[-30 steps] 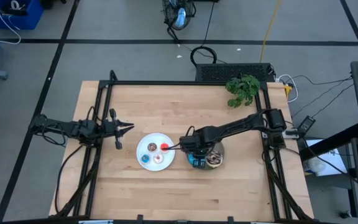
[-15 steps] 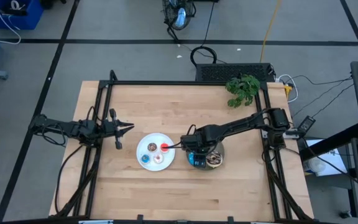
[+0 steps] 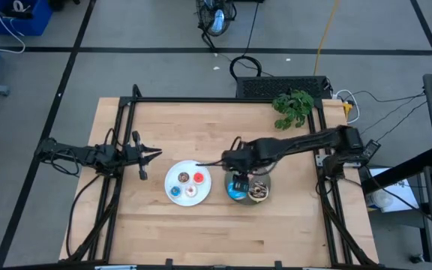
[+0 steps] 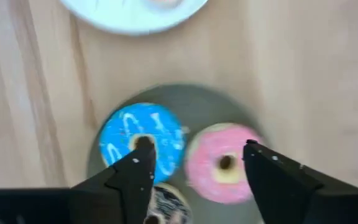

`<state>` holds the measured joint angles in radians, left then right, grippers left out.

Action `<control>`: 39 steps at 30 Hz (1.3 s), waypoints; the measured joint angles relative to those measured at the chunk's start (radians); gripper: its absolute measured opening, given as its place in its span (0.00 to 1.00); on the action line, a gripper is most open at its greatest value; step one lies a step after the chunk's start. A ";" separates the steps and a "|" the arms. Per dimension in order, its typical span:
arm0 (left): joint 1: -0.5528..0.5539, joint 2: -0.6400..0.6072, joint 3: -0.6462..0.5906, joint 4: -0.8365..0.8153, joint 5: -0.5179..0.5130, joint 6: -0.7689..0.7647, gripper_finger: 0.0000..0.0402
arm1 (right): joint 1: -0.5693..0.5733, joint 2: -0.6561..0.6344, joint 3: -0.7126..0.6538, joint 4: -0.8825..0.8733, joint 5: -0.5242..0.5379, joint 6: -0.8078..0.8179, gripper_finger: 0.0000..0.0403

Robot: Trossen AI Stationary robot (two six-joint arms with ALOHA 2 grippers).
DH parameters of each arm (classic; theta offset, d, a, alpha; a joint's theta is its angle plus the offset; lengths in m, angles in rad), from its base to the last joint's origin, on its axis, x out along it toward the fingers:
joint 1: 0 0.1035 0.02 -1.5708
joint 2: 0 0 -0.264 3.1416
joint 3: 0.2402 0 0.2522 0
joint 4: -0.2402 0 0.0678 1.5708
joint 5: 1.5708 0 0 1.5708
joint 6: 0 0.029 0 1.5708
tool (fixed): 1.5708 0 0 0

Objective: Pick & Place donuts
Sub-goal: Return to Home Position

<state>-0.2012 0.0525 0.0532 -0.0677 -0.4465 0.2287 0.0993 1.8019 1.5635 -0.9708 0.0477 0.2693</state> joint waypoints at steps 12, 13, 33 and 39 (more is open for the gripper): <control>0.000 0.000 0.000 0.001 -0.036 0.064 0.10 | 0.169 -0.417 -0.199 0.219 0.257 -0.087 0.07; 0.000 0.000 0.000 0.003 -0.036 0.062 0.10 | 0.184 -0.463 -0.258 0.298 0.243 -0.102 0.04; 0.000 0.000 -0.003 0.098 0.081 0.106 0.01 | 0.190 -1.258 -1.221 1.056 0.289 -0.192 0.00; 0.000 0.000 -0.003 0.110 0.085 0.102 0.04 | 0.149 -1.425 -1.393 1.136 0.218 -0.196 0.00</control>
<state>-0.2012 0.0522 0.0505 0.0421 -0.3611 0.3303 0.2484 0.3774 0.1705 0.1652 0.2653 0.0733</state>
